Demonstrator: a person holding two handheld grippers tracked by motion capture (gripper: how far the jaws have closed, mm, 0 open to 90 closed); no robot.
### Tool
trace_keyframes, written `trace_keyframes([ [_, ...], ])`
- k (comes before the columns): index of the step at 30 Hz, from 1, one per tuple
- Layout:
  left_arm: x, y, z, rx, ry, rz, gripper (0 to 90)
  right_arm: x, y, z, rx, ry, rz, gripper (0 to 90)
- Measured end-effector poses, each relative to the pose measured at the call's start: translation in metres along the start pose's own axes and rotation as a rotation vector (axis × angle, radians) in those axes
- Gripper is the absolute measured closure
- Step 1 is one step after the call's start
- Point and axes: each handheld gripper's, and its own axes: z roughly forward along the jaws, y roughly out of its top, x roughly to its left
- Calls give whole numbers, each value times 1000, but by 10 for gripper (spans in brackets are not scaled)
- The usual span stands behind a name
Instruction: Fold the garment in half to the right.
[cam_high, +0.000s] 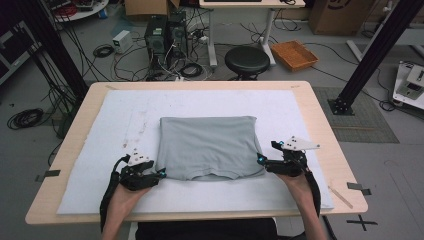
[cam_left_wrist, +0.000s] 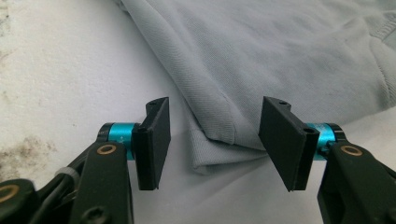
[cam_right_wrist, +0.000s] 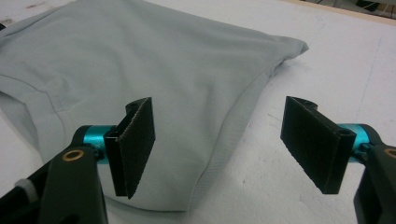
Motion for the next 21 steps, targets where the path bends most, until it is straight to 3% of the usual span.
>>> trace_keyframes([
  [5,0,-1,-1,-5,-1,-4,444,1,0,1,-2,0,-6,266],
  [17,0,-2,-2,-19,-18,-37,619,4,3,-2,-3,11,-2,266],
  [21,-3,-3,-2,-27,-38,-7,733,5,3,0,-1,12,5,266],
])
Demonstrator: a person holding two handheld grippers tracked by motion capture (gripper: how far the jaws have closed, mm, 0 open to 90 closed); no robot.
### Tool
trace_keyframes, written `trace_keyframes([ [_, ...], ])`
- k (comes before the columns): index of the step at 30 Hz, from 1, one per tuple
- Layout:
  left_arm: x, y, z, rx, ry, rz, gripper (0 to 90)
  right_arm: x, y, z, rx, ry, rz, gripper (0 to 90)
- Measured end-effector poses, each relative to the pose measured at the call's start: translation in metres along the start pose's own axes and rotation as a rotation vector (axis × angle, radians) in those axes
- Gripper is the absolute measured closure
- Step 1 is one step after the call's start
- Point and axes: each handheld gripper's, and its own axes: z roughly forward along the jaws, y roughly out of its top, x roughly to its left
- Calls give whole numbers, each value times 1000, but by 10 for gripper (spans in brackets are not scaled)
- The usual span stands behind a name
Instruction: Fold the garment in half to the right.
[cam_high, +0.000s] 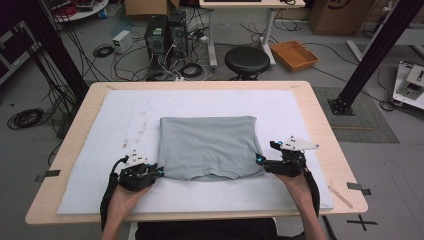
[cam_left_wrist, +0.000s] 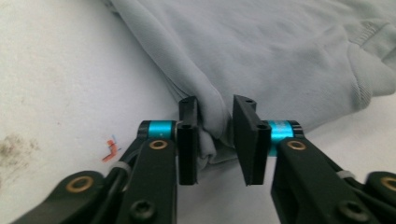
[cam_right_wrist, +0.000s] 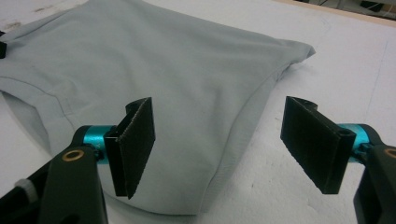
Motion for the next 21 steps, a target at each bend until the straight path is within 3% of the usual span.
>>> trace_keyframes([
  [9,1,0,0,2,-9,-1,811,6,10,11,7,26,9,265],
  [14,2,0,0,4,-11,-4,813,14,39,27,9,59,-4,265],
  [21,1,0,0,2,-10,-3,814,25,90,70,49,81,-36,271],
])
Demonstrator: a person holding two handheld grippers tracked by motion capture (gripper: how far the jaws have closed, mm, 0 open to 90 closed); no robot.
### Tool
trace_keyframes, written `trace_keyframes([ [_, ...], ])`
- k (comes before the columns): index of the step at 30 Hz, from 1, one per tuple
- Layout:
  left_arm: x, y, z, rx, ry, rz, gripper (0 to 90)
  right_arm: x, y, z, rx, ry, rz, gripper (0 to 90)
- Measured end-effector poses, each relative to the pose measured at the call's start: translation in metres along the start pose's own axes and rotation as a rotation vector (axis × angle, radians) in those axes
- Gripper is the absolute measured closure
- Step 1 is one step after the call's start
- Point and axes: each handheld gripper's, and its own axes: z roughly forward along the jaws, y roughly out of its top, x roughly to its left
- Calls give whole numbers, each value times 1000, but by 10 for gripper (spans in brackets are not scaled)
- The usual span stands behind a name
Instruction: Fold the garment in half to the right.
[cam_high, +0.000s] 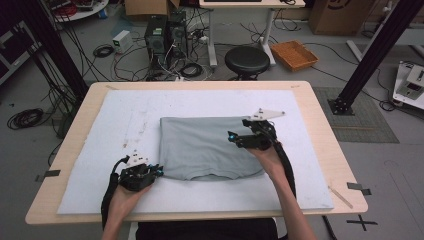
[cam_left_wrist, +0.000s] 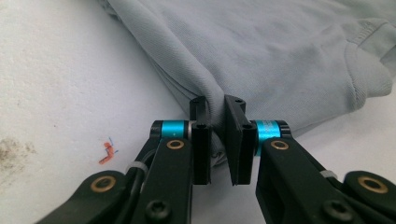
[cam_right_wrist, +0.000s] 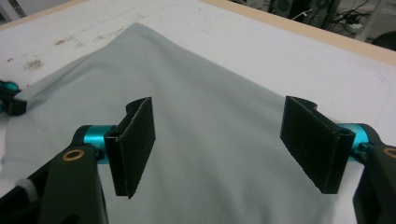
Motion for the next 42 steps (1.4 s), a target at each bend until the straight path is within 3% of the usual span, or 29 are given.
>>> trace_keyframes([
  [11,-1,0,0,-5,6,2,814,18,60,73,71,64,-47,316],
  [18,0,0,0,-2,1,0,814,38,83,120,115,121,-73,355],
  [32,0,0,0,-3,1,-1,814,66,91,210,238,203,-54,387],
  [38,1,0,0,-4,-6,-10,813,71,89,236,254,214,-41,442],
  [42,1,0,0,-5,-2,-7,813,71,87,245,258,180,-39,467],
])
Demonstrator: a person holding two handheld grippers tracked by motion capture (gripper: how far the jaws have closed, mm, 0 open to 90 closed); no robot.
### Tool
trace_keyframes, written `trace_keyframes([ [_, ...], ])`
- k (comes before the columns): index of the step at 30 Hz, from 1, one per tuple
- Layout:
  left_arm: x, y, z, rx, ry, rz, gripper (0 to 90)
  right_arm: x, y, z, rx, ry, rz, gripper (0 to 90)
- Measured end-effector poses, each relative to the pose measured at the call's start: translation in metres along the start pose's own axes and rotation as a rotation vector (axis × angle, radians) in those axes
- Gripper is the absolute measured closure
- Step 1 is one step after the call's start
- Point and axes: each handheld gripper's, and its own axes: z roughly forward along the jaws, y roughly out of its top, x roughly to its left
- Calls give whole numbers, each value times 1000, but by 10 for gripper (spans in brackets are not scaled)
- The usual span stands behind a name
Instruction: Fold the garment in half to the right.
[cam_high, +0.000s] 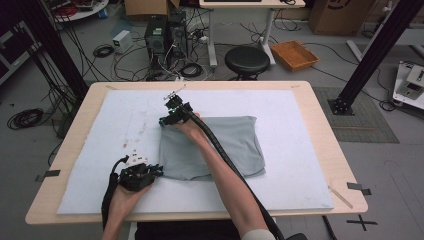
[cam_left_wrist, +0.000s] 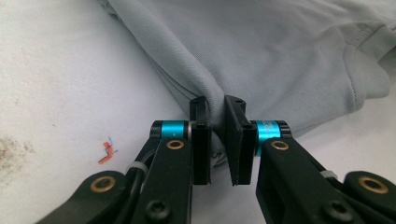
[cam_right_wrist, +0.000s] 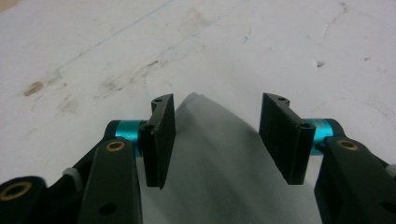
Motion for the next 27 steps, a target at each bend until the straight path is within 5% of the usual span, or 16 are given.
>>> trace_keyframes([
  [5,0,0,0,0,0,0,813,1,0,8,13,-37,-25,478],
  [11,1,0,0,3,-3,-1,813,8,7,1,-59,49,11,483],
  [16,0,0,0,0,1,0,813,15,10,9,5,0,-48,475],
  [27,0,0,0,2,-1,-1,813,5,3,21,72,-7,-36,644],
])
